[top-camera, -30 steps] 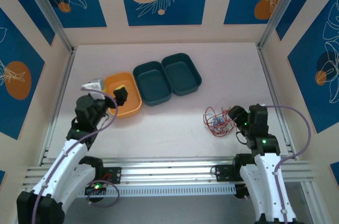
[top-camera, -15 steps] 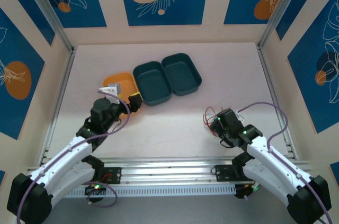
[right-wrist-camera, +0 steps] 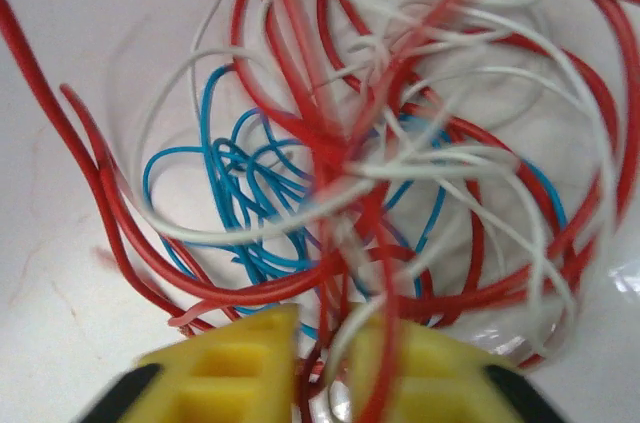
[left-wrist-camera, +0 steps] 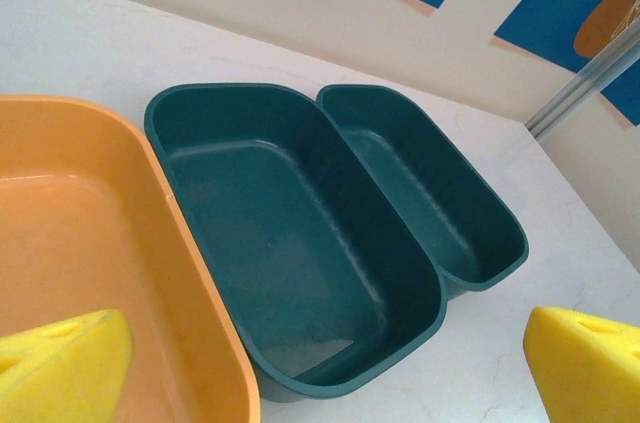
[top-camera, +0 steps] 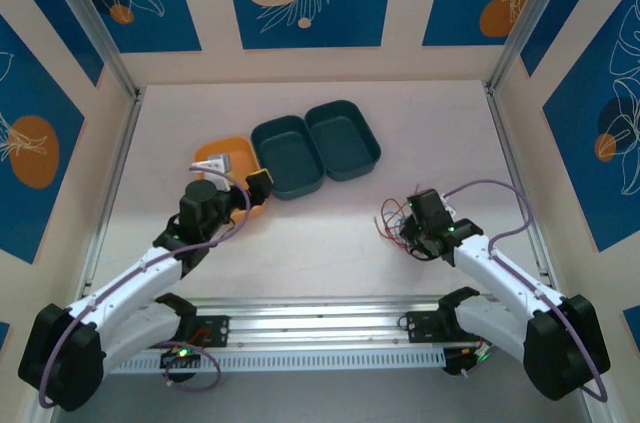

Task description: Untangle the cables

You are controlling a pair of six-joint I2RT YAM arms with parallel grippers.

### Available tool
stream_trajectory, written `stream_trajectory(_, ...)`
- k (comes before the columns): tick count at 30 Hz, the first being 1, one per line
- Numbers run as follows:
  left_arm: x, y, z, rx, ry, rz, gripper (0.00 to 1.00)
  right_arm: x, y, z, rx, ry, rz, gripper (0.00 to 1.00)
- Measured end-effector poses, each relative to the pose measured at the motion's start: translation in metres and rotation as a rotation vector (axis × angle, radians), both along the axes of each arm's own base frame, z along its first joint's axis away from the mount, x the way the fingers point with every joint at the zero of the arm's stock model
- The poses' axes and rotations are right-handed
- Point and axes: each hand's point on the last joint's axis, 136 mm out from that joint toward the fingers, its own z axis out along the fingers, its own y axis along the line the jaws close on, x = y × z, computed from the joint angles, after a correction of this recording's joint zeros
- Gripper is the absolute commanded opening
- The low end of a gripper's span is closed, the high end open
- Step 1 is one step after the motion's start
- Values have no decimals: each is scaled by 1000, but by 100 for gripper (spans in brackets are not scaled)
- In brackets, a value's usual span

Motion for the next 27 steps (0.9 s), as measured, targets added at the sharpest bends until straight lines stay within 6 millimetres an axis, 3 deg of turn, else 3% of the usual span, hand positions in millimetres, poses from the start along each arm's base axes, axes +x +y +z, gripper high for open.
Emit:
stream_trajectory(2,2,-5,-1,0,10,-18,100,6,7,4,15,-2,30,0)
stream_trajectory(8,2,-22,-2,3,23,-80,100,18,44,17,98,23,152,0)
stream_trajectory(17,0,-41,-3,42,11,-144,100,10,113,44,231,81,414,0)
stream_trajectory(24,-3,-47,-2,65,-4,-173,100,2,133,46,293,151,477,1)
stream_trajectory(27,-5,-50,-1,69,-7,-189,100,0,133,43,287,178,481,10)
